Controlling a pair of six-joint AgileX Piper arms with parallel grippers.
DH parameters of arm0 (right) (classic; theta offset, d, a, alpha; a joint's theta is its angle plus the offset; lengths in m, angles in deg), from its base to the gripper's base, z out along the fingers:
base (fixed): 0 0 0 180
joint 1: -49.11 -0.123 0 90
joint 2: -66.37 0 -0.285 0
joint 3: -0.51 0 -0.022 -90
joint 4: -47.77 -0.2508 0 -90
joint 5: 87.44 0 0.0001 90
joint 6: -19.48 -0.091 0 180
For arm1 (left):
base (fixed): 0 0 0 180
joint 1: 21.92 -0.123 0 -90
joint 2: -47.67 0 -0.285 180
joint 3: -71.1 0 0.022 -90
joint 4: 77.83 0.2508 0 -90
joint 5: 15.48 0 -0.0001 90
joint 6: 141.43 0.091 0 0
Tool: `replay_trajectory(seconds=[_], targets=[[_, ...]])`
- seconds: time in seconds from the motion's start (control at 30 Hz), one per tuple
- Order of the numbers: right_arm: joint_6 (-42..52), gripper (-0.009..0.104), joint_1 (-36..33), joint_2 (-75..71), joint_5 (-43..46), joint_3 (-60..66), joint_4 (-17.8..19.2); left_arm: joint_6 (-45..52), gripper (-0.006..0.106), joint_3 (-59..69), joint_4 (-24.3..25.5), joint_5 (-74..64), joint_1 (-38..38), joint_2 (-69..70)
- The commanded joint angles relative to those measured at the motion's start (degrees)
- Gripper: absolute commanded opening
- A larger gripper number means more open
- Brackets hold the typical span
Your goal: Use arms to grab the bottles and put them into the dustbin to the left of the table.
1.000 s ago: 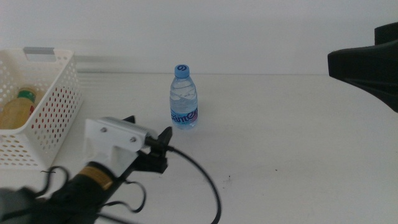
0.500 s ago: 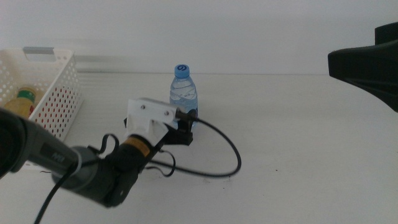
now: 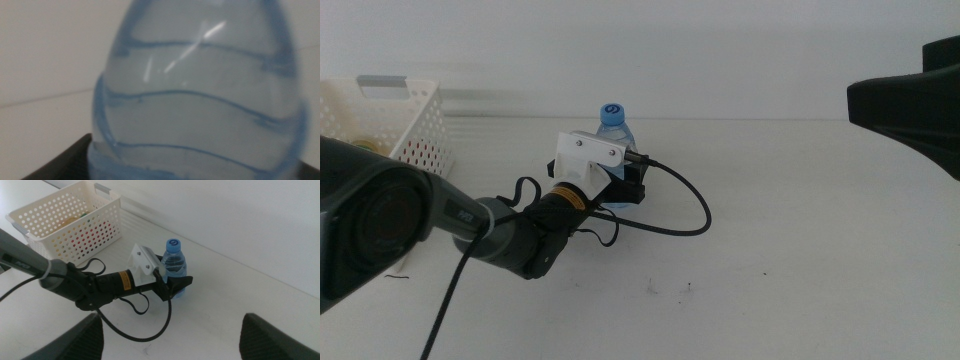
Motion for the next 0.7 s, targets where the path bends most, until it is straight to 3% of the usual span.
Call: replay_trajectory(seconds=[0.0, 0.1, 0.17, 0.3, 0.33, 0.4, 0.53, 0.67], targets=[[0.56, 0.091, -0.14, -0.29, 0.66, -0.46, 0.12, -0.24, 0.094, -1.82, 0.06, -1.22, -0.13, -1.04], [0.56, 0.091, -0.14, -0.29, 0.66, -0.46, 0.12, -0.04, 0.088, -2.17, 0.06, -2.31, -0.4, -1.17], [0.56, 0.091, -0.14, -0.29, 0.66, -0.46, 0.12, -0.23, 0.075, -1.78, 0.61, -2.58, -0.61, -0.51], [0.56, 0.091, -0.14, -0.29, 0.66, -0.46, 0.12, -1.13, 0.036, 1.4, 1.08, -3.12, -0.66, 4.09], [0.56, 0.091, -0.14, -0.29, 0.66, -0.46, 0.12, -1.13, 0.021, 2.87, 1.08, -4.04, -0.66, 6.72], [0.56, 0.091, -0.14, -0.29, 0.66, -0.46, 0.12, -1.23, 0.001, 5.82, 1.08, -10.56, -0.66, 14.11], [0.56, 0.091, -0.14, -0.29, 0.66, -0.46, 0.13, -7.04, -0.002, 5.3, 5.59, -40.19, -0.54, 31.84], [0.56, 0.091, -0.14, -0.29, 0.66, -0.46, 0.13, -4.55, -0.002, -2.44, 6.99, -64.81, -2.97, 41.59]])
